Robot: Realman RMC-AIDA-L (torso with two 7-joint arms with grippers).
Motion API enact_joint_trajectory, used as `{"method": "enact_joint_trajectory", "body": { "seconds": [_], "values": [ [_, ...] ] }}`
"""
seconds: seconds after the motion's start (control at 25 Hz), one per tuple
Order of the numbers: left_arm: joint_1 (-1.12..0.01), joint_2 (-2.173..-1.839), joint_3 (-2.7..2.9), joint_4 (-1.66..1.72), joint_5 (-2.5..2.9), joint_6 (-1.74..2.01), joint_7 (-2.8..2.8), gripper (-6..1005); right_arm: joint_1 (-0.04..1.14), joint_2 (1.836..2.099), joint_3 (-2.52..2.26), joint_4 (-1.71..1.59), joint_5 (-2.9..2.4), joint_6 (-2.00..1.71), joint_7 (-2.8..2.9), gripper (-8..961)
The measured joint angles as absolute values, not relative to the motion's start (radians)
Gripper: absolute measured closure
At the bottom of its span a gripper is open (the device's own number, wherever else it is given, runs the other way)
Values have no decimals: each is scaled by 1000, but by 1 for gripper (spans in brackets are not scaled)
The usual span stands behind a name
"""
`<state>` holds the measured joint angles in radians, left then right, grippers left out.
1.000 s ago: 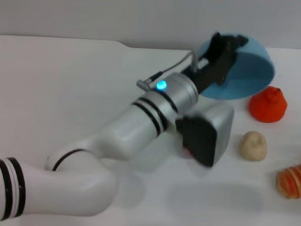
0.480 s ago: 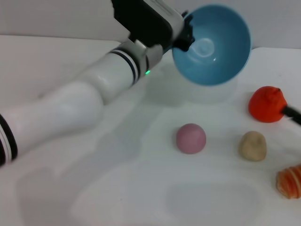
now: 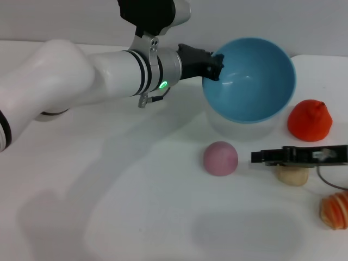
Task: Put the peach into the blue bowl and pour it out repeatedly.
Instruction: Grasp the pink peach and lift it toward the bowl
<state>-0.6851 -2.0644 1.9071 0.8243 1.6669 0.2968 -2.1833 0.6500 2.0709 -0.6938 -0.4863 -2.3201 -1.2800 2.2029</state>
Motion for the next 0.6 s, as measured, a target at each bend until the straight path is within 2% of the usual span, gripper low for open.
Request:
{"method": "enact_joint_trajectory", "body": {
  "seconds": [0.32,0.6],
  "values": [
    [-673,-2071,1906,814,1634,296,-2184,1001,745,2077,-806,-356,-2249,-1098,2168,369],
    [-677,-2072,1907,809,1631,289,-2184,1001,768,2080,-808,-227,-2131,-1030,2044,387]
  ]
}}
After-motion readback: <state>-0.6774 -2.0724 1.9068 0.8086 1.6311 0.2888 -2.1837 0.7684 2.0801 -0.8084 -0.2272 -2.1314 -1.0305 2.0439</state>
